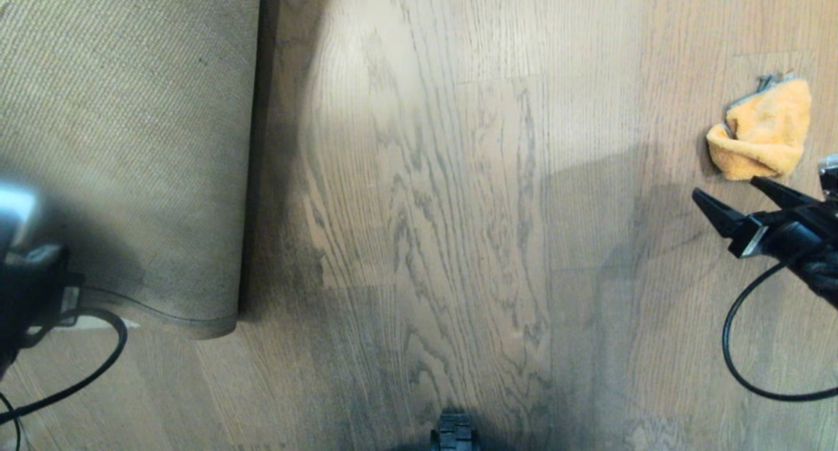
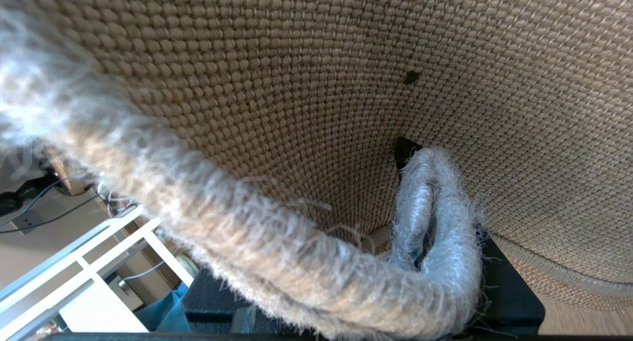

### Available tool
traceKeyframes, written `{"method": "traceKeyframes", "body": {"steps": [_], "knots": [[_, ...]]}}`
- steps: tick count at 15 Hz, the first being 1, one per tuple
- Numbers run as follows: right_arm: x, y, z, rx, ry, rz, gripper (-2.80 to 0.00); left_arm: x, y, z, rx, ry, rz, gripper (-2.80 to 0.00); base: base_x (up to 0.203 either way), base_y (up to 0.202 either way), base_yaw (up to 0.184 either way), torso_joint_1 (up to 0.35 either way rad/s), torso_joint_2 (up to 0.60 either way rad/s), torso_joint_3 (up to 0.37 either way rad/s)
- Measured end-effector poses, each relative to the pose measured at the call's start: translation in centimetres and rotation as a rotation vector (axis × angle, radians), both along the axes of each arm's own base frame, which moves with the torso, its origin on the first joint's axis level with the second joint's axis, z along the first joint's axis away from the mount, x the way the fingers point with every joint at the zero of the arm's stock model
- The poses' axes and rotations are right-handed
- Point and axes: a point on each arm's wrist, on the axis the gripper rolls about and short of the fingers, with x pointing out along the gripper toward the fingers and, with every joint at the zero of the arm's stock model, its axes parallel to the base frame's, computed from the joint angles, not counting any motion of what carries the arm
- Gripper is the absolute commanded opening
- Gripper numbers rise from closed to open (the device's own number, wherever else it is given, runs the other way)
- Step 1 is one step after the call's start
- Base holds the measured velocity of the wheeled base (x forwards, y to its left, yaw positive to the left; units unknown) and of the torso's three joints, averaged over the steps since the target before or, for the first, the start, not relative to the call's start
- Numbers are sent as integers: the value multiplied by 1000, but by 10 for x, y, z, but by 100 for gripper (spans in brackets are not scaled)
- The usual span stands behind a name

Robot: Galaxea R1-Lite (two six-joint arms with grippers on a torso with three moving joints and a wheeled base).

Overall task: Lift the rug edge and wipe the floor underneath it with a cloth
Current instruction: Pick up the rag

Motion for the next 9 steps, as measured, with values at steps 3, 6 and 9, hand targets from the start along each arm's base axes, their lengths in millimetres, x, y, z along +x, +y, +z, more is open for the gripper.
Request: {"method": "traceKeyframes", "body": {"steps": [3, 6, 9], "knots": [[16, -23, 10, -33, -39, -79, 0, 0, 0, 0, 0, 2, -1, -280, 0, 0, 0, 0, 0, 0], [31, -37, 13, -34, -59, -111, 0, 0, 0, -1, 0, 5, -2, -280, 0, 0, 0, 0, 0, 0], [42, -42, 12, -3, -64, -113, 0, -1, -1, -5, -1, 17, -3, -280, 0, 0, 0, 0, 0, 0]]}}
